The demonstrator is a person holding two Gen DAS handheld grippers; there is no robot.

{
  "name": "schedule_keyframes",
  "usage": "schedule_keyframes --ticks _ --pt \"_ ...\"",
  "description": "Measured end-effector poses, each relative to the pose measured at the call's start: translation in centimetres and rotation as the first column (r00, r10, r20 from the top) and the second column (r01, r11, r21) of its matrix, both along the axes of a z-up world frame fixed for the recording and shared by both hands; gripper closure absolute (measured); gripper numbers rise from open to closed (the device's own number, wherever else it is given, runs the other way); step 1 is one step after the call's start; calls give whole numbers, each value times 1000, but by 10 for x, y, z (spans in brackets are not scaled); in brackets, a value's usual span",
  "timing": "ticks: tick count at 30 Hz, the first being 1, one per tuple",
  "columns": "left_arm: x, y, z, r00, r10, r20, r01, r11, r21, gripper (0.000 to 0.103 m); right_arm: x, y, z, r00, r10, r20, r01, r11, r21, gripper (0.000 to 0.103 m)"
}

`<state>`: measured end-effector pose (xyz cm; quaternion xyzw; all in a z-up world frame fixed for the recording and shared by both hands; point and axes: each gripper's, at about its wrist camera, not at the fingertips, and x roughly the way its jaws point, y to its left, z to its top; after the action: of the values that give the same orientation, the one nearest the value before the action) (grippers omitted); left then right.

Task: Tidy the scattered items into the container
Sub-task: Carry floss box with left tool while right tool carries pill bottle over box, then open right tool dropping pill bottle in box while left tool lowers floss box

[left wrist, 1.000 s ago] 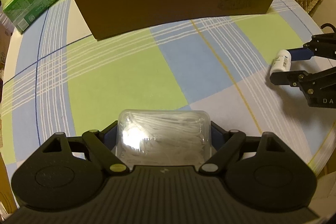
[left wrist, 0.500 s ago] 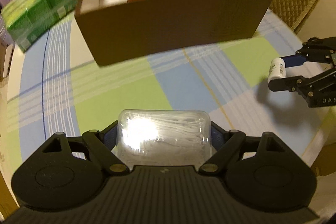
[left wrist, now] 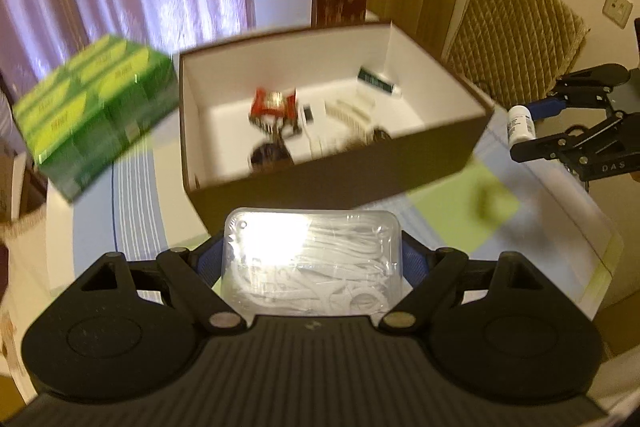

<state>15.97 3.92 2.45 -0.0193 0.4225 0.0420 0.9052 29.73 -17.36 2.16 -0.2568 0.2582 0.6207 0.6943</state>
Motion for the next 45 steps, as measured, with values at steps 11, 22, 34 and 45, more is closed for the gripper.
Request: schedule_keyframes --ticks 11,22,34,45 --pt "73 18 22 997 -73 37 69 993 93 20 62 58 -2 992 85 93 -78 994 -82 54" --pt "142 30 -12 996 -79 -43 82 994 72 20 102 122 -54 968 242 71 -206 920 -334 53" --pt "170 48 -49 989 -71 -127 80 995 67 20 110 163 -101 895 444 40 -345 748 -567 53" --pt "180 51 -66 979 -84 -187 98 993 69 20 109 169 -105 889 448 93 -336 777 -532 2"
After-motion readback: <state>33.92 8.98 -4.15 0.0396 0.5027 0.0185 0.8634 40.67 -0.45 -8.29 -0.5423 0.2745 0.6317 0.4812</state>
